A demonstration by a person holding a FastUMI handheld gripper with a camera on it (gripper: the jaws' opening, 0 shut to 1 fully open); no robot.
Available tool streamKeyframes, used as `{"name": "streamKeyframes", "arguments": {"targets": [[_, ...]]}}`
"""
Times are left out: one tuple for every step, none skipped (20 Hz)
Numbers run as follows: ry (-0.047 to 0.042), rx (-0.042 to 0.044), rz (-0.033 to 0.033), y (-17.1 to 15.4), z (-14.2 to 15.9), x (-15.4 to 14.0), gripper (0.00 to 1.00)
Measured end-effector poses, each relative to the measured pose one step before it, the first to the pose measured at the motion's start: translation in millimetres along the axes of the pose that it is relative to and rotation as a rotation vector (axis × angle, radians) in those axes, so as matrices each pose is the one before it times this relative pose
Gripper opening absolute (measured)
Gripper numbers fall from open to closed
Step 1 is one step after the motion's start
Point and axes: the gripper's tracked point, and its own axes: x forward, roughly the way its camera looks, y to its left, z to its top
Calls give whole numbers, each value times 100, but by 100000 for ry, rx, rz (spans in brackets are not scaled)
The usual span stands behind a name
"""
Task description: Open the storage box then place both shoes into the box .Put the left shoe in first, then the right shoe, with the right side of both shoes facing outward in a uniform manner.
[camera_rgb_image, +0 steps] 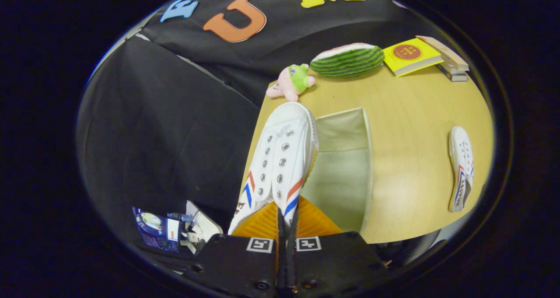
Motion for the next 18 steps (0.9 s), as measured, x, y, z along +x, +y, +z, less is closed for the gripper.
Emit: {"name": "streamKeyframes", "arguments": {"targets": [[877, 936, -862, -345, -333, 230, 6], [749, 1435, -1088, -198, -105, 760, 6], [736, 1396, -1028, -147, -90, 1092, 6], [648, 1806, -1162, -284, -148, 924, 6], [997, 1322, -1157, -361, -195, 782, 6], [1189, 998, -930, -300, -248, 724, 6], [999, 672, -494, -177, -164, 674, 6], [877, 162, 147, 18, -110, 570, 6], [814, 173, 375, 93, -151, 439, 6], [997, -582, 752, 188, -174, 432, 6], [758, -396, 1969, 453, -125, 153, 6], [-831, -1198, 1177, 441, -37, -45, 19], [-3070, -1468, 1587, 456, 699, -523, 27], [-1486, -2355, 26, 220, 335, -90, 34], [-2059, -2061, -160, -45, 406, -567, 41], [-1733, -1824, -1068, -42, 210, -508, 58], [-2369, -2406, -1020, -63, 306, -555, 67], [-2268, -2844, -1090, -150, 330, -776, 78]]}}
